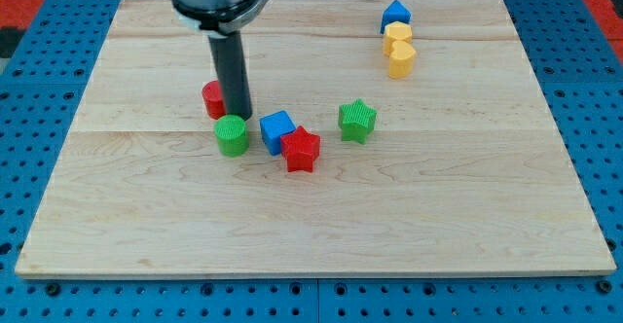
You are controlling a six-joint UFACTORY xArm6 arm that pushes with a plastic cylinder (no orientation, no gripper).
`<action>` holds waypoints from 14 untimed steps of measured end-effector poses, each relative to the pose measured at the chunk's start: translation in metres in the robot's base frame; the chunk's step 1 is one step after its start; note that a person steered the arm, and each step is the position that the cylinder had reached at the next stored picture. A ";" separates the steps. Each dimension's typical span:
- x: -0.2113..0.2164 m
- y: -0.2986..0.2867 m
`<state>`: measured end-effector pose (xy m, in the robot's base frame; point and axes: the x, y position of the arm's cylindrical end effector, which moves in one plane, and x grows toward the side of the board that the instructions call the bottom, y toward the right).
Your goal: Move the blue cube towards the yellow heart
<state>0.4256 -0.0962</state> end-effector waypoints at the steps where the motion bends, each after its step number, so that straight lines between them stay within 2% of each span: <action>1: 0.038 -0.001; 2: 0.054 0.008; 4: 0.017 0.022; 5: 0.016 0.036; 6: 0.060 0.036; 7: 0.068 0.043; 9: -0.007 0.055; 10: -0.026 0.067; 12: -0.031 0.113; 14: -0.066 0.103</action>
<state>0.3592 0.0067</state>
